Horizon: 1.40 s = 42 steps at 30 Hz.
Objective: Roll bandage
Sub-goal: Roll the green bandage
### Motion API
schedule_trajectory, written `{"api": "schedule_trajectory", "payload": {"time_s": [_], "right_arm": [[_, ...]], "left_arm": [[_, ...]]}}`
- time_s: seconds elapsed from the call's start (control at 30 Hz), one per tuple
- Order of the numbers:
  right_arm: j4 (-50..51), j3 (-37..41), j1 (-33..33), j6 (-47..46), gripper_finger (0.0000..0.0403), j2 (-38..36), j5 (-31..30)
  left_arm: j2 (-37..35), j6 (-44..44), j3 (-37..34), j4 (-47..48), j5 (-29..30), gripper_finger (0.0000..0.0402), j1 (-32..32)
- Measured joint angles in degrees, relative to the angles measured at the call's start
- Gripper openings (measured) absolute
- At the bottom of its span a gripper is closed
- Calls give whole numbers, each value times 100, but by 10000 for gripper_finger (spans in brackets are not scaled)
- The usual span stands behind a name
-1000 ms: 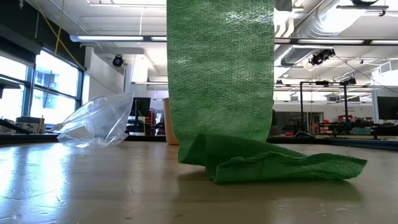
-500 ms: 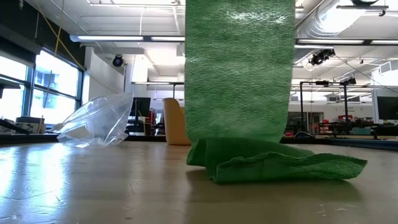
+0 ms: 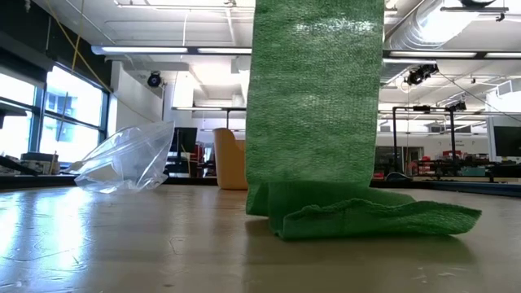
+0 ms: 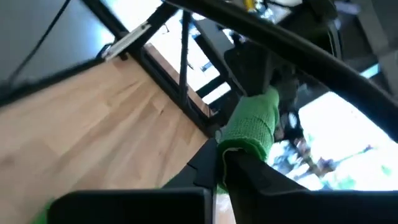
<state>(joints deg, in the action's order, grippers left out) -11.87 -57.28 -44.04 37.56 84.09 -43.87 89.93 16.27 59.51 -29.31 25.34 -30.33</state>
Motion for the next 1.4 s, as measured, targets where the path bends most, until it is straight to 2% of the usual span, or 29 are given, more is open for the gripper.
{"api": "schedule_trajectory", "payload": {"time_s": [0.1,0.2,0.33,0.4,0.5,0.6,0.7,0.8,0.9,1.0,1.17,1.27,1.33,1.4], "right_arm": [[4,0,-56,-1194,33,-4,-154],[5,0,-63,-2604,64,-4,-101],[-83,0,-16,-4625,108,-4,405],[-200,0,48,-5495,121,-4,710],[-278,2,145,-6500,123,4,769],[-285,4,204,-6703,103,11,743],[-287,4,228,-6302,54,11,500],[-341,4,219,-5678,12,2,409],[-344,4,219,-4822,19,1,437],[-257,2,209,-3580,18,-9,558],[26,-13,100,-506,4,-11,926],[125,-17,9,1104,8,64,802],[79,-17,-10,1486,13,132,632],[86,-16,-17,1197,16,146,489]], "left_arm": [[0,-494,0,-35,26,12,-6],[0,-1362,0,-22,-28,7,-66],[-11,-2817,0,236,-811,6,-86],[-13,-3584,11,451,-912,6,-146],[0,-4444,15,715,-875,7,-231],[43,-4698,15,732,-719,10,-306],[46,-4415,15,744,-431,18,-348],[55,-3491,14,724,-146,33,-389],[57,-2494,8,690,-145,56,-389],[57,-1343,7,662,-239,79,-387],[100,466,-2,164,-388,101,-403],[118,1057,-7,62,-344,102,-406],[118,1167,-7,60,-305,93,-397],[118,1120,-7,78,-231,74,-387]]}}
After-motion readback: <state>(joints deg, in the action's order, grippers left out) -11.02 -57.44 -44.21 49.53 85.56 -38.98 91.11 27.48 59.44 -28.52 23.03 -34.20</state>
